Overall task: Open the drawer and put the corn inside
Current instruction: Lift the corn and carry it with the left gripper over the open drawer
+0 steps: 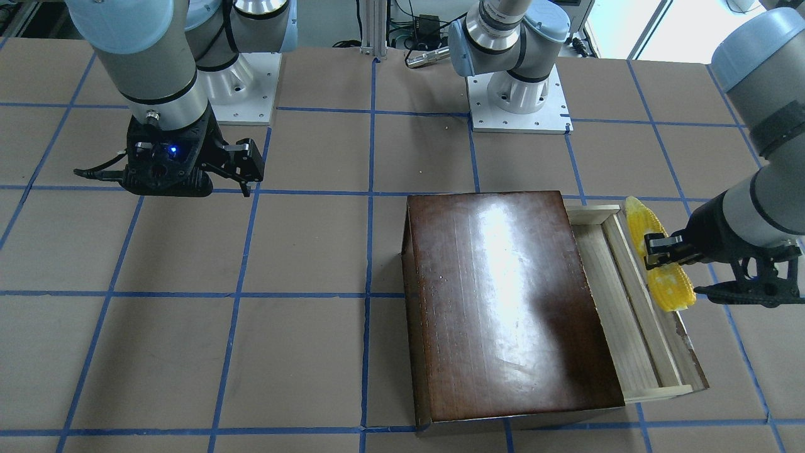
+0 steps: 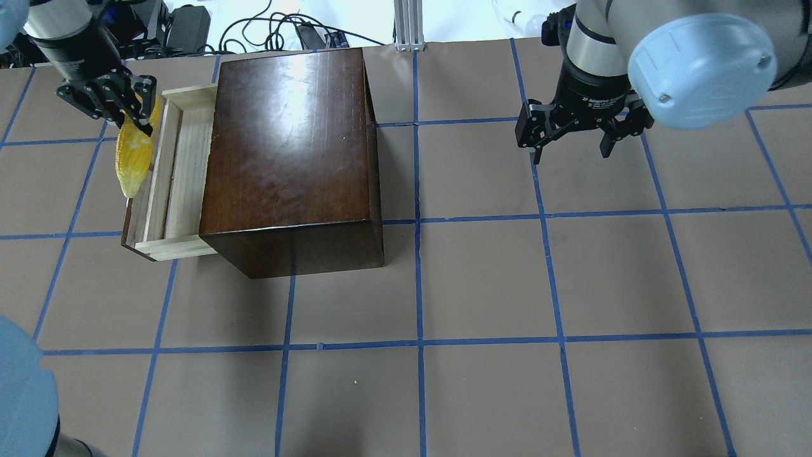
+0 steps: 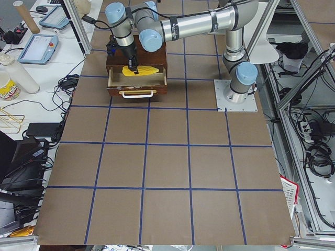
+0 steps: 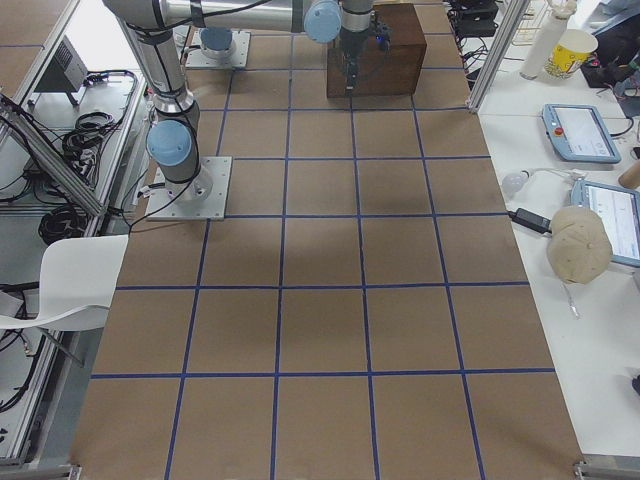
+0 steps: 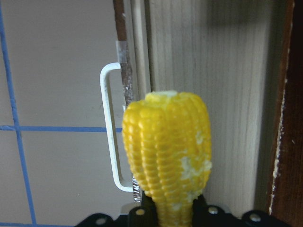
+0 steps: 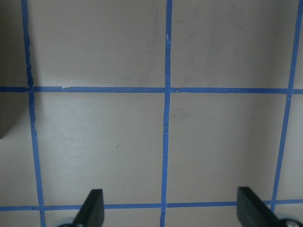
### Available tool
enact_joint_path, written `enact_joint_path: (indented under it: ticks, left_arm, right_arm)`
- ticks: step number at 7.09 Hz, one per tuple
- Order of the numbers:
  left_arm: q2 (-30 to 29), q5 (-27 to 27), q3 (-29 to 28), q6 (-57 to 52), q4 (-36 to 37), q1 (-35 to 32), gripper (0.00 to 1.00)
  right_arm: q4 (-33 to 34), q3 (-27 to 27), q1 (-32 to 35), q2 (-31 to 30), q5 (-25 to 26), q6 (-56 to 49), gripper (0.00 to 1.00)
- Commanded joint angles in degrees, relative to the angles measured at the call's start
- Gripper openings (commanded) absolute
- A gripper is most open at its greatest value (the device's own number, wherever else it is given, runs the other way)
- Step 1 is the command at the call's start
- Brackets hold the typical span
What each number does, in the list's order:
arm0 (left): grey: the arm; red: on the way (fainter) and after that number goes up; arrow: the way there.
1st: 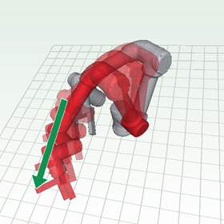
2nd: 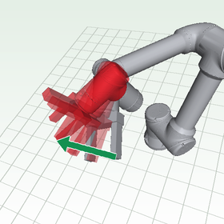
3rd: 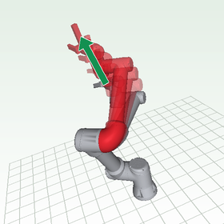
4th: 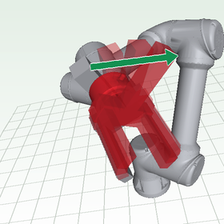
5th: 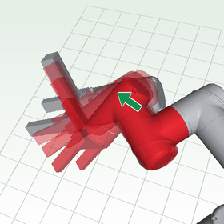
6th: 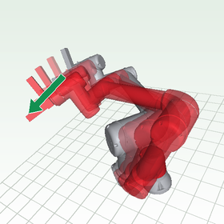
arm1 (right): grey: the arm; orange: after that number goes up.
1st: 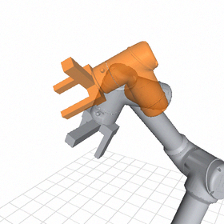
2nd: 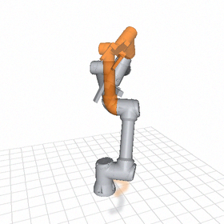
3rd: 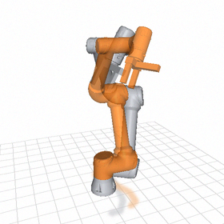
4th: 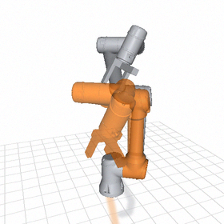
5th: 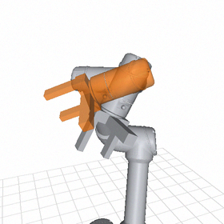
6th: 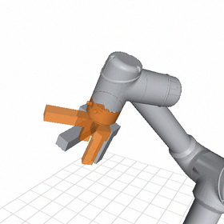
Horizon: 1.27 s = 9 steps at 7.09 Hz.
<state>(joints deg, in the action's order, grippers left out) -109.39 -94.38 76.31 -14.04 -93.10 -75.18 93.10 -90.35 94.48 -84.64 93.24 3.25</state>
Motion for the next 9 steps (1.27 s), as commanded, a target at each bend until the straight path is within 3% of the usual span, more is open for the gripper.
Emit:
enact_joint_path:
  ticks: [1, 7, 8, 9]
  left_arm:
    - [-1.7, 0.3, 2.3, -0.4, 2.3, -0.1, 0.0]
    - [-7.1, 5.0, 3.6, -0.3, 13.6, -0.6, 0.0]
    - [-7.6, 7.0, 3.6, -0.3, 14.3, -0.6, 0.02]
    - [-7.6, 7.1, 3.8, -0.5, 14.4, -0.8, 0.11]
  right_arm:
    - [0.0, 0.0, 0.0, 0.0, 0.1, 0.0, 1.0]
    - [0.0, 0.0, 0.0, -0.1, 0.2, 0.0, 1.0]
    - [0.1, 0.0, 0.0, 0.0, 0.1, 0.0, 1.0]
    - [0.0, 0.0, 0.0, 0.0, 0.2, 0.0, 1.0]
